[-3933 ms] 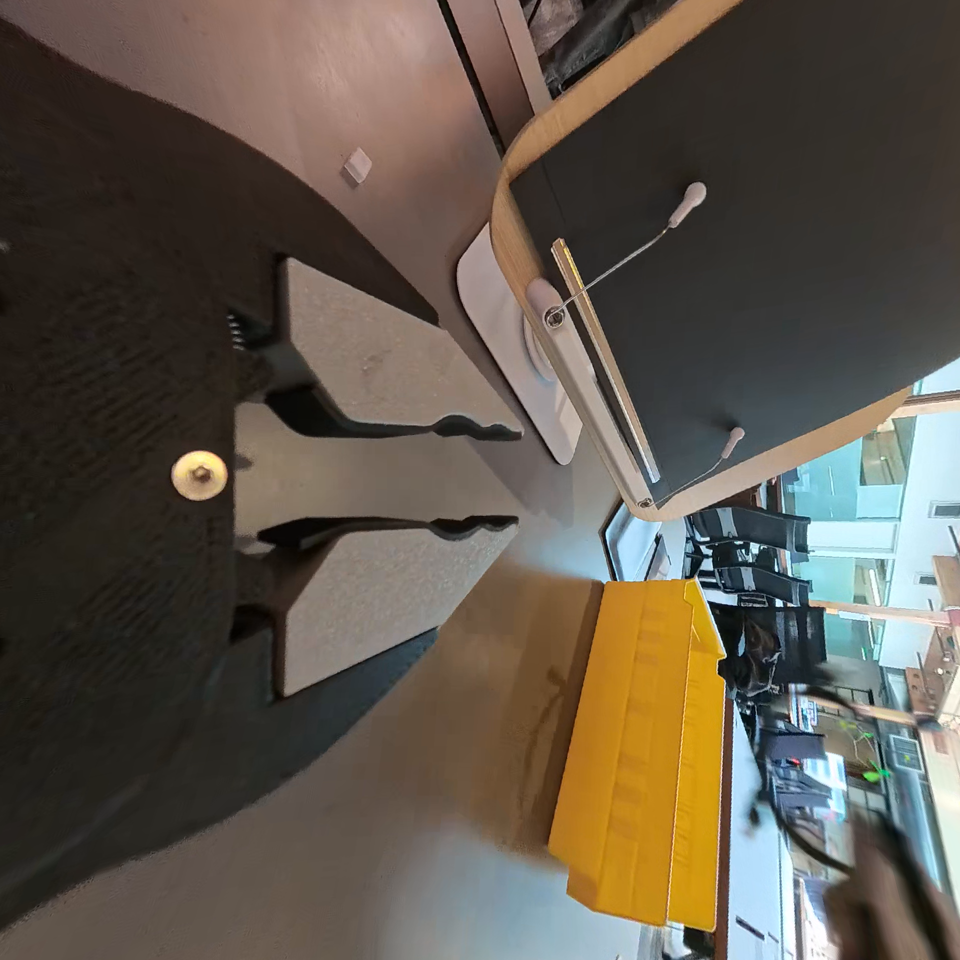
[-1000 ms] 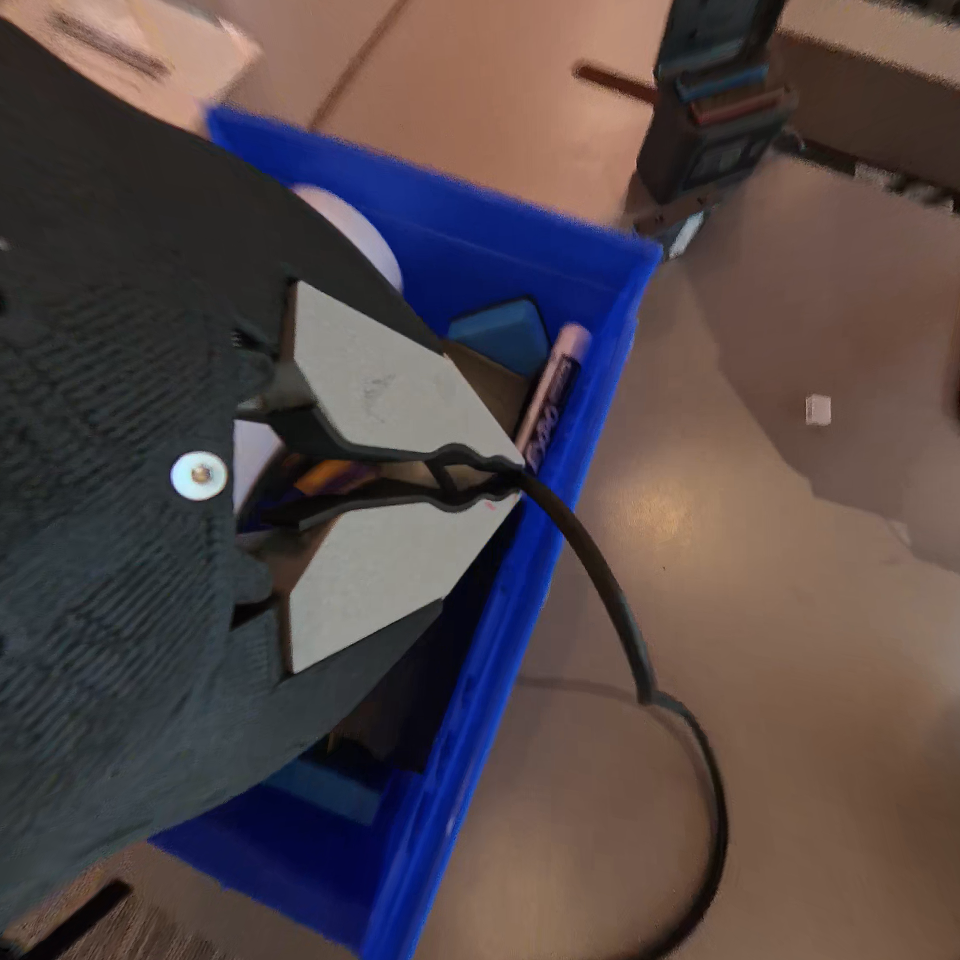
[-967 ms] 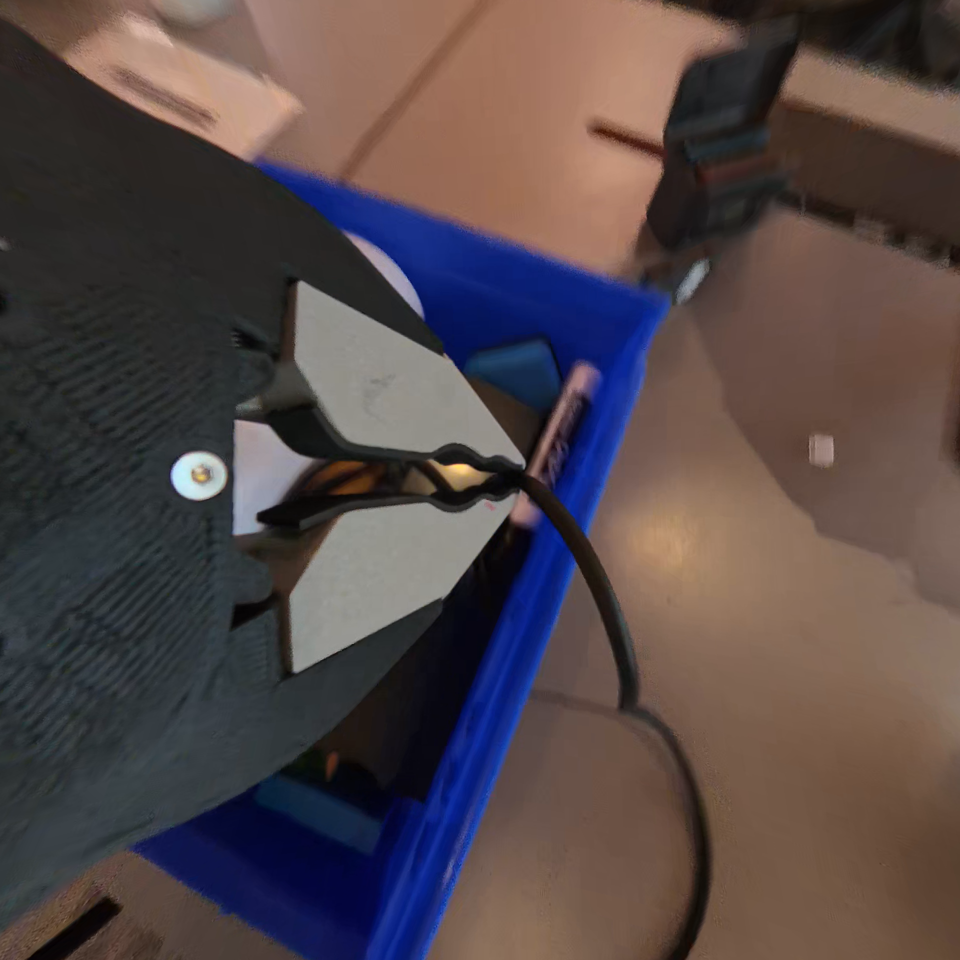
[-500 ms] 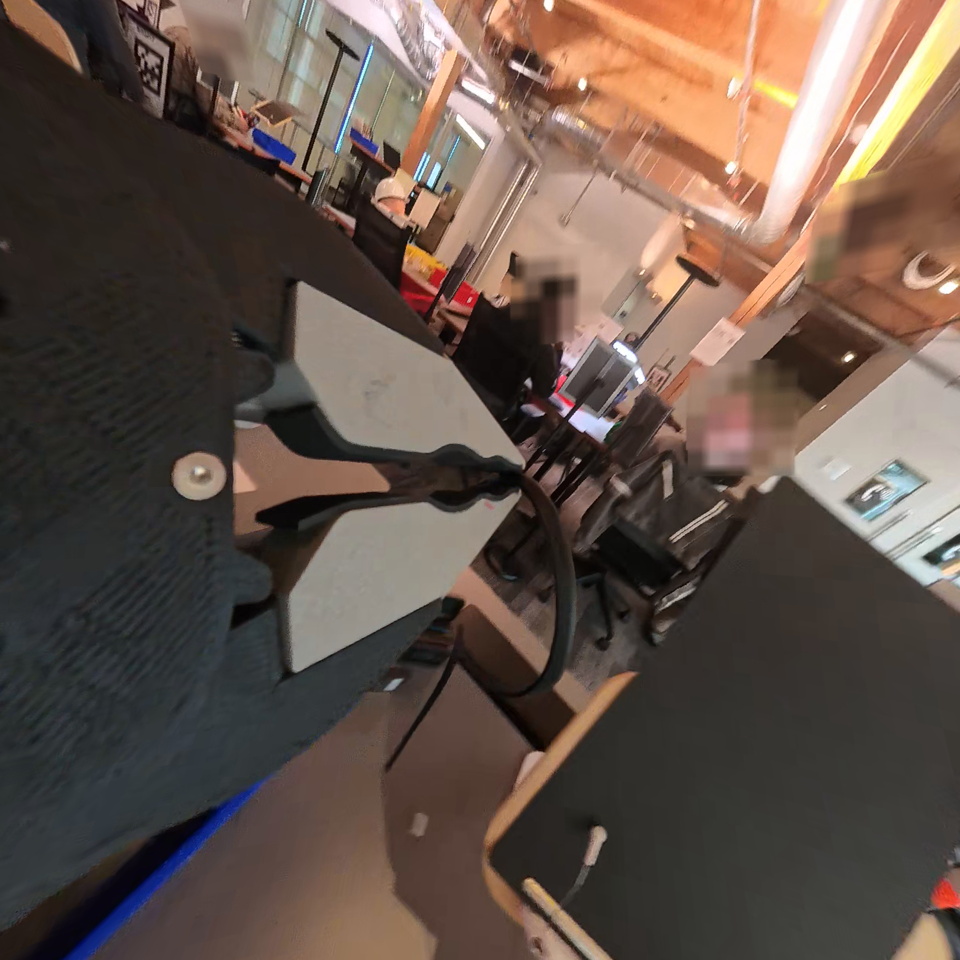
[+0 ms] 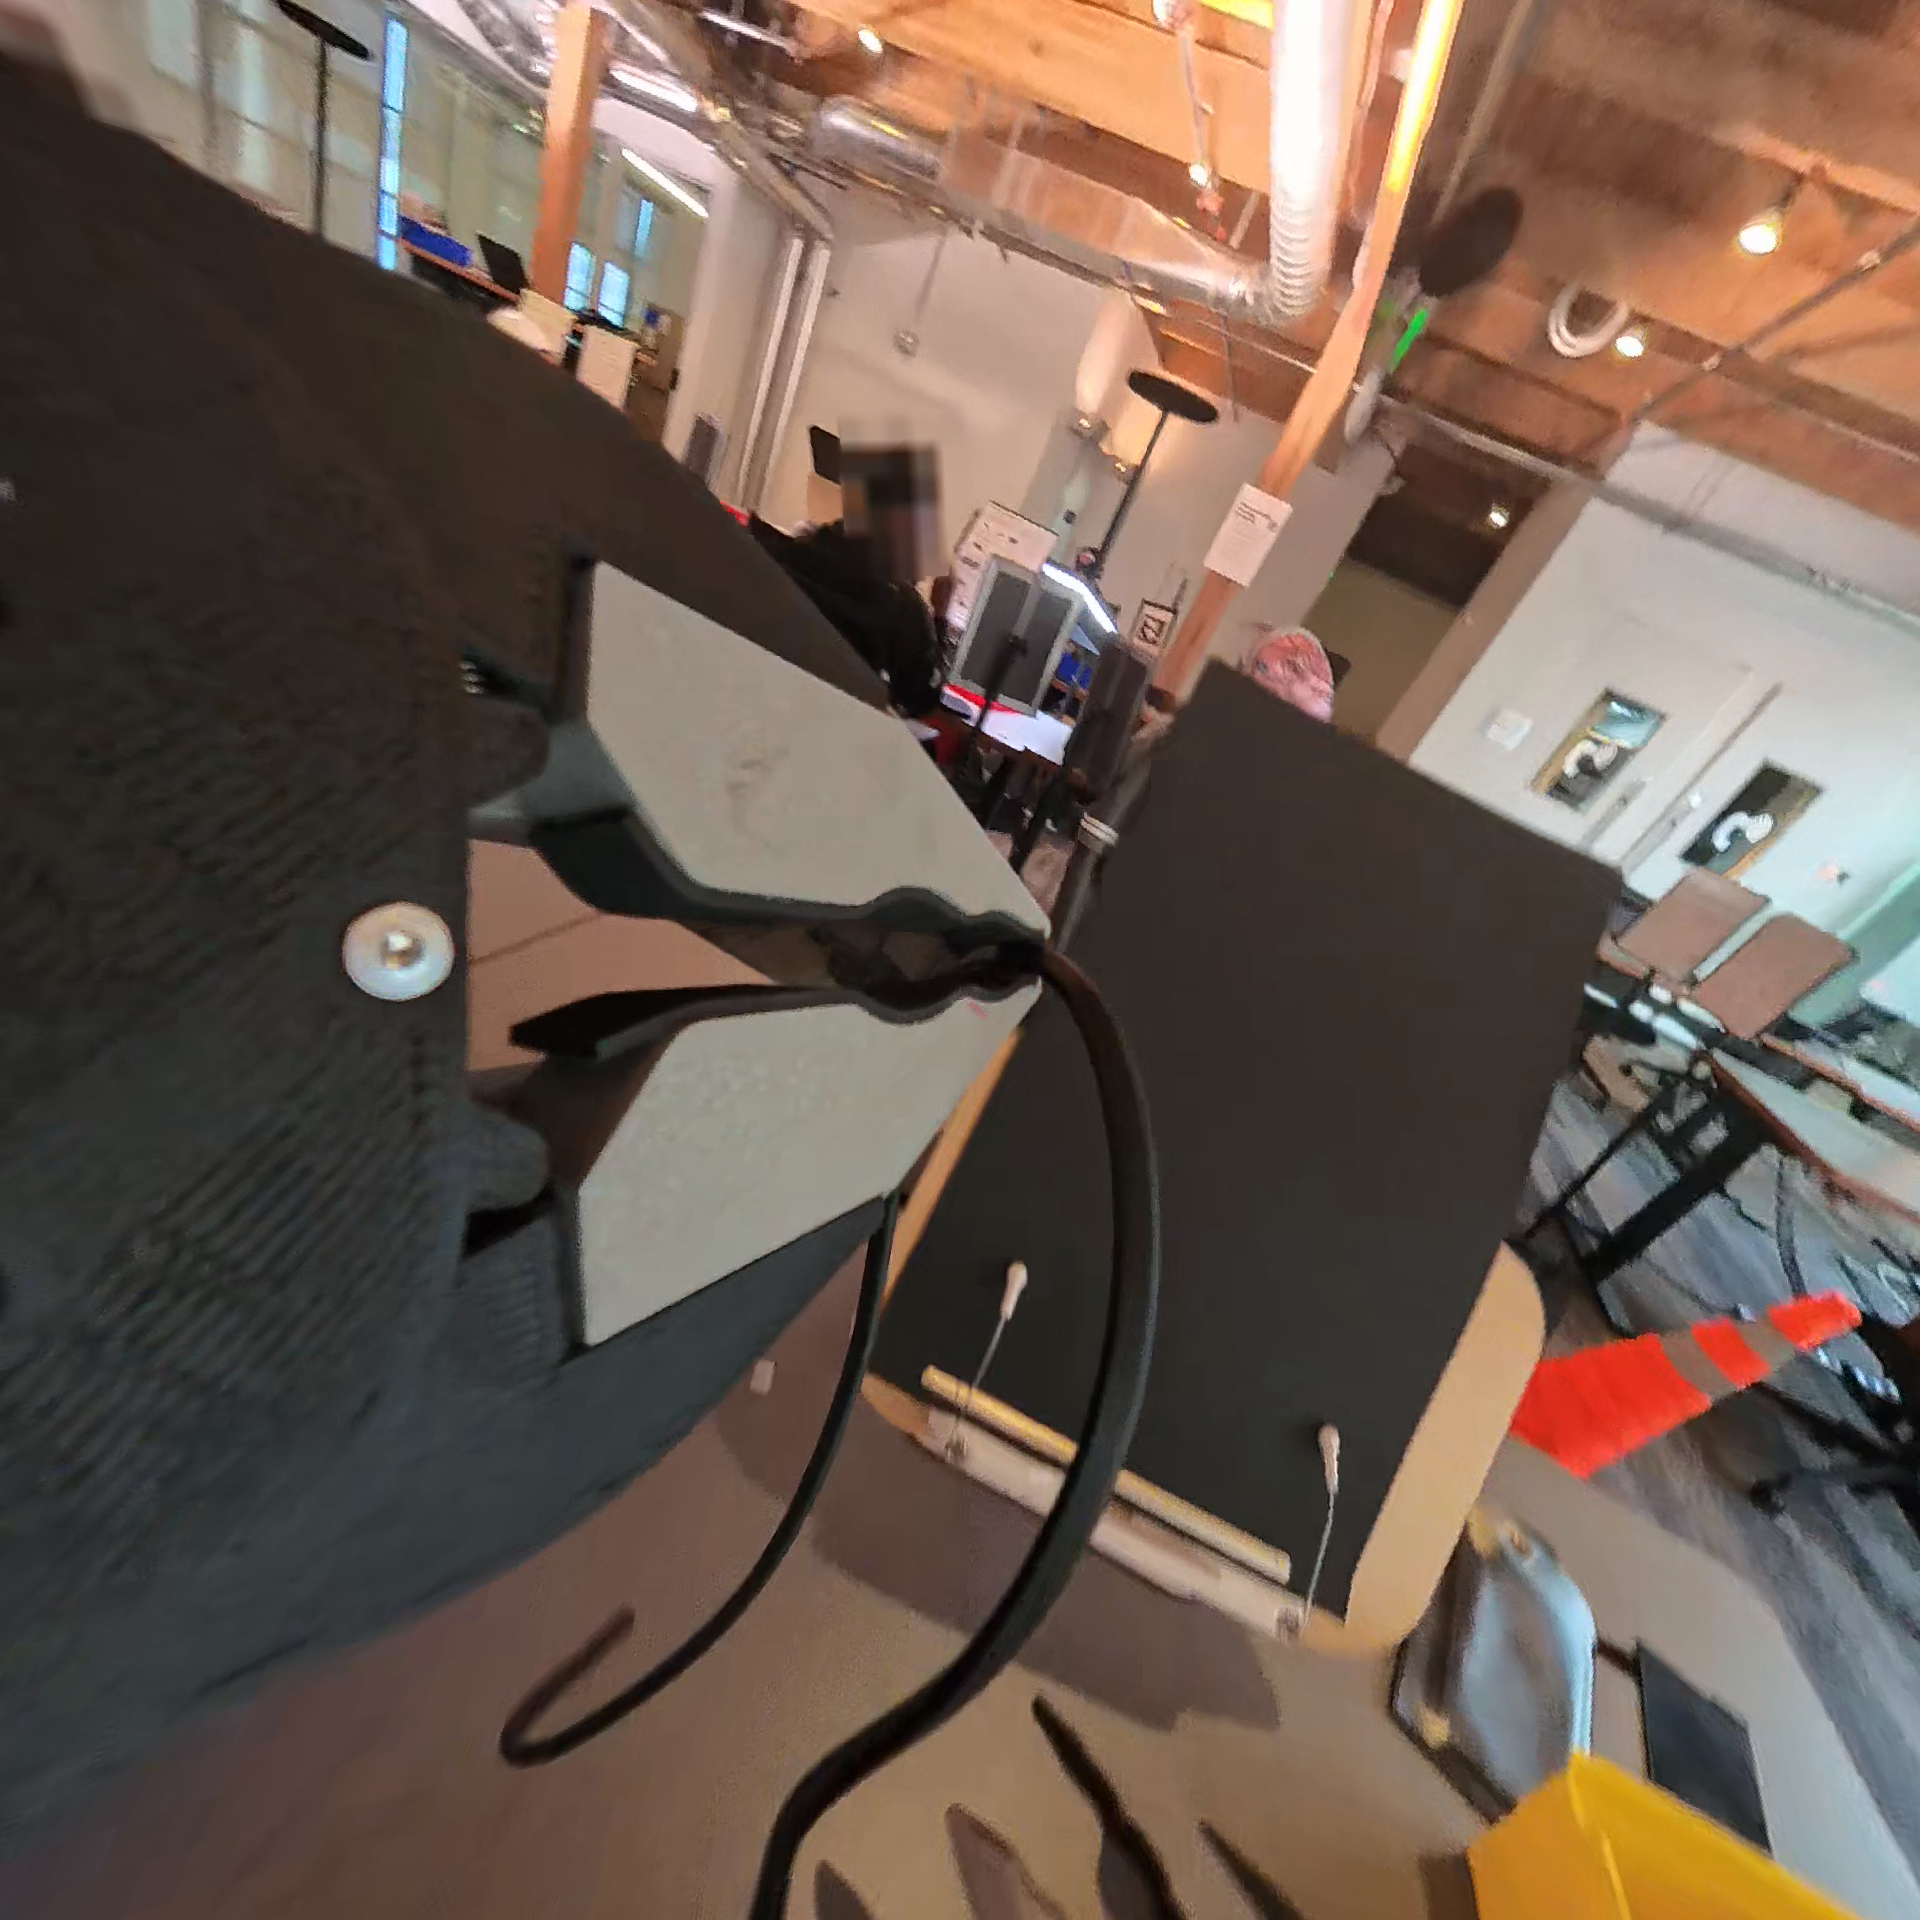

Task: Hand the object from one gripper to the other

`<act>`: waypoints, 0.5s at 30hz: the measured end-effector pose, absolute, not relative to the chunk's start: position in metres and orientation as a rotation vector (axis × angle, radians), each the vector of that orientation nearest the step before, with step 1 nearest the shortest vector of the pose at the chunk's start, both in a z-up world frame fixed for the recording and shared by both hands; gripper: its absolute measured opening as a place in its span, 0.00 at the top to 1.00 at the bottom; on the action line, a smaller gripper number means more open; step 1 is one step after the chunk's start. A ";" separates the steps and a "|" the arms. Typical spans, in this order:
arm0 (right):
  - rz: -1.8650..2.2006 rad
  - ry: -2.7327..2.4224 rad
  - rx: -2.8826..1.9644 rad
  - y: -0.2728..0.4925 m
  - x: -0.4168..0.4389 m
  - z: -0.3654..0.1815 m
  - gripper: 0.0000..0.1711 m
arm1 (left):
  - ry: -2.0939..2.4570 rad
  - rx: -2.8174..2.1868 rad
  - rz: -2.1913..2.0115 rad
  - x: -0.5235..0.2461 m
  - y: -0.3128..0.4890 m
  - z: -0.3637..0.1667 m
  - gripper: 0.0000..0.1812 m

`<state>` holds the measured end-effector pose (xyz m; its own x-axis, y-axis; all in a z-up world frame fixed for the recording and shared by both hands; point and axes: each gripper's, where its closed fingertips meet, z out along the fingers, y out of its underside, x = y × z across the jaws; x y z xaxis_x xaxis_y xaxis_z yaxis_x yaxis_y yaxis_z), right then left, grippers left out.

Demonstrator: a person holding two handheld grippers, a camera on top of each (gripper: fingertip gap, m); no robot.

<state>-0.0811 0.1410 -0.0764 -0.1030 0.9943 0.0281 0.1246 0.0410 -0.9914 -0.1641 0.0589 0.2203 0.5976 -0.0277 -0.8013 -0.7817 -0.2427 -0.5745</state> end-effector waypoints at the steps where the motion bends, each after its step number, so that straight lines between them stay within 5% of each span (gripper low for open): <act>1: 1.251 -1.401 -1.200 0.136 -0.076 -0.070 0.80 | 0.702 -1.683 0.798 -0.155 0.063 0.204 0.99; 8: 1.694 -1.407 -0.986 0.096 -0.048 -0.023 0.61 | 0.827 -1.768 0.630 -0.107 0.089 0.093 0.99; 15: 1.530 -1.520 -0.988 0.079 -0.064 -0.042 0.53 | 0.906 -1.736 0.530 -0.067 0.094 0.072 0.99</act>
<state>-0.0638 0.0787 -0.0418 -0.4201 0.9074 -0.0156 0.0097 -0.0127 -0.9999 -0.0674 0.0942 0.0725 0.6138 -0.3163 -0.7233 -0.7856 -0.1542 -0.5993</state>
